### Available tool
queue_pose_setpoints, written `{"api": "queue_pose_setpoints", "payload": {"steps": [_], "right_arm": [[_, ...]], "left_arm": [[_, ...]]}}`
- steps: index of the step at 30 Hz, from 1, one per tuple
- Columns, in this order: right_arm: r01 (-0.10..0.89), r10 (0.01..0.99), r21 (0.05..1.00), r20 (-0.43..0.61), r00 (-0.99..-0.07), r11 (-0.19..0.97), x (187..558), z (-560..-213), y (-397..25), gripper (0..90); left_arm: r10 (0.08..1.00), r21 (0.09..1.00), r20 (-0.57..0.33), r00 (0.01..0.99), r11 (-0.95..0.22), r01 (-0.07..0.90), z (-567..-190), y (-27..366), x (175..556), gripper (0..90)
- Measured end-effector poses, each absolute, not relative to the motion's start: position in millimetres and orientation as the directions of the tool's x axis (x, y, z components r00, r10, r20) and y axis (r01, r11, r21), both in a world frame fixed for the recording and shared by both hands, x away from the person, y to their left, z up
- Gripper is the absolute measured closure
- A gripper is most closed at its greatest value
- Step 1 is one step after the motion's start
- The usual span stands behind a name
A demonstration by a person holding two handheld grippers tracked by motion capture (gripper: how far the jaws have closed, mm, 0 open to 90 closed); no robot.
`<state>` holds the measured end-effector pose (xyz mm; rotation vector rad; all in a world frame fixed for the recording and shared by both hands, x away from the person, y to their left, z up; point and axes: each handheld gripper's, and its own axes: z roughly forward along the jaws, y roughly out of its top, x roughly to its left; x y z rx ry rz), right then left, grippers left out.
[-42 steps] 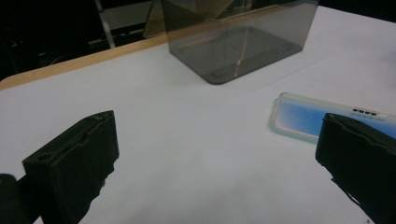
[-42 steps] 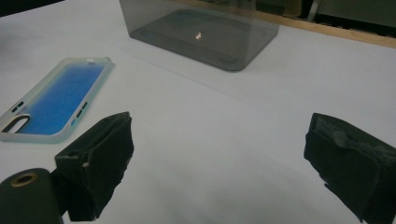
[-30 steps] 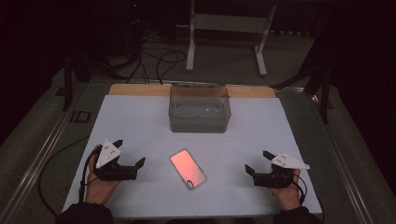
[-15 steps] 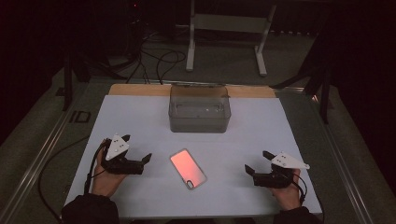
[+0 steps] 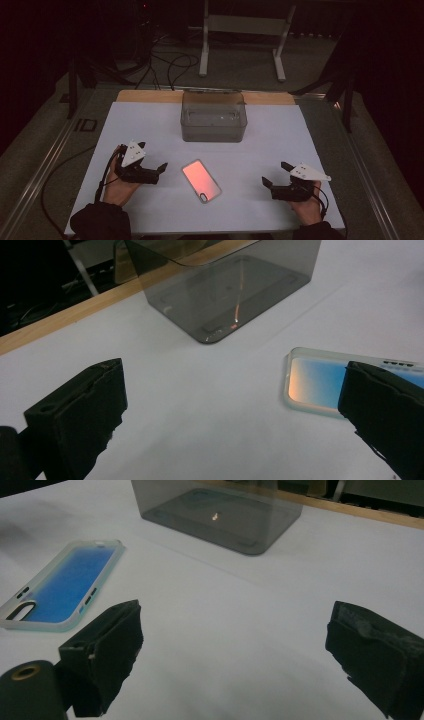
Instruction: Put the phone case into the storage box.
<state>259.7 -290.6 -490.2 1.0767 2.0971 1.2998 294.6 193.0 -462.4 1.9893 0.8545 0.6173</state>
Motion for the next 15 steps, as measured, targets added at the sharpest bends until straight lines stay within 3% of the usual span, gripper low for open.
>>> {"api": "queue_pose_setpoints", "payload": {"steps": [15], "right_arm": [[0.382,0.798,0.889,0.030,-0.602,0.255,259.9,-490.0,-290.6,8.2]], "left_arm": [[0.730,0.840,0.115,0.674,-0.433,0.326,-464.0,177.9,305.9,0.3]]}}
